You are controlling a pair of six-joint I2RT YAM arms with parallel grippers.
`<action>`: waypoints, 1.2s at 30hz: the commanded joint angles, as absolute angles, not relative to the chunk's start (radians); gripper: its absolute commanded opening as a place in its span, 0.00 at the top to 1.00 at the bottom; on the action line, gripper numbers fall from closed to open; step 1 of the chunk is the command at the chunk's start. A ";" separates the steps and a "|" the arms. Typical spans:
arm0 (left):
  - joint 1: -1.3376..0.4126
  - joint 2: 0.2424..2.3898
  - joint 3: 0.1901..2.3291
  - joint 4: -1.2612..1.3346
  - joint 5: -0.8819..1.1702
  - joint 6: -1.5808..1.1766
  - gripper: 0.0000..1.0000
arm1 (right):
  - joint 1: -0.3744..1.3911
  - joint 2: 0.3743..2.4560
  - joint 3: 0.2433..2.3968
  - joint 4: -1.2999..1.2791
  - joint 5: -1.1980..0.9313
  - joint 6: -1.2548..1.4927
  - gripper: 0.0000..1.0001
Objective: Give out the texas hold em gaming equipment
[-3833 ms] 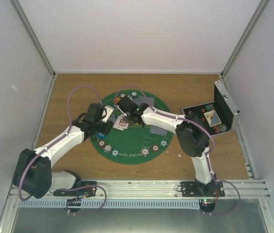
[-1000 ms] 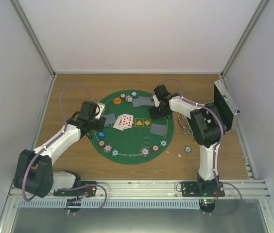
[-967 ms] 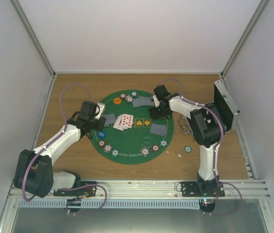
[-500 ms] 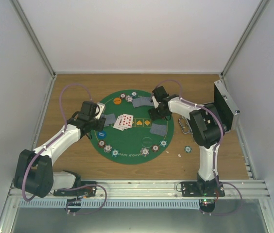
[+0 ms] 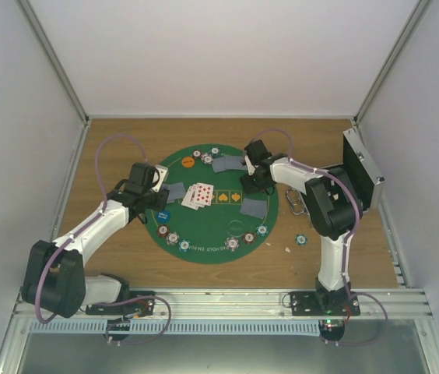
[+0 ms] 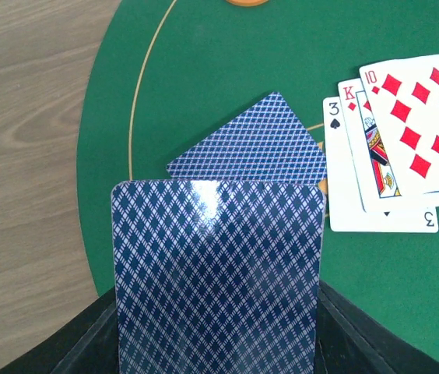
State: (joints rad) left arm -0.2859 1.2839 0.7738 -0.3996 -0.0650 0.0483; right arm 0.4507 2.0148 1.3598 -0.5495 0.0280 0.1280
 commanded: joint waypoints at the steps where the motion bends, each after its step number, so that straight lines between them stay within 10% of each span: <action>1: -0.276 1.255 0.767 -0.356 -0.075 0.027 0.45 | 0.458 2.008 1.377 -0.626 0.070 0.116 0.44; 36: -0.204 1.187 0.745 -0.351 -0.050 0.003 0.45 | 0.921 2.201 1.755 -0.639 -0.237 0.119 0.47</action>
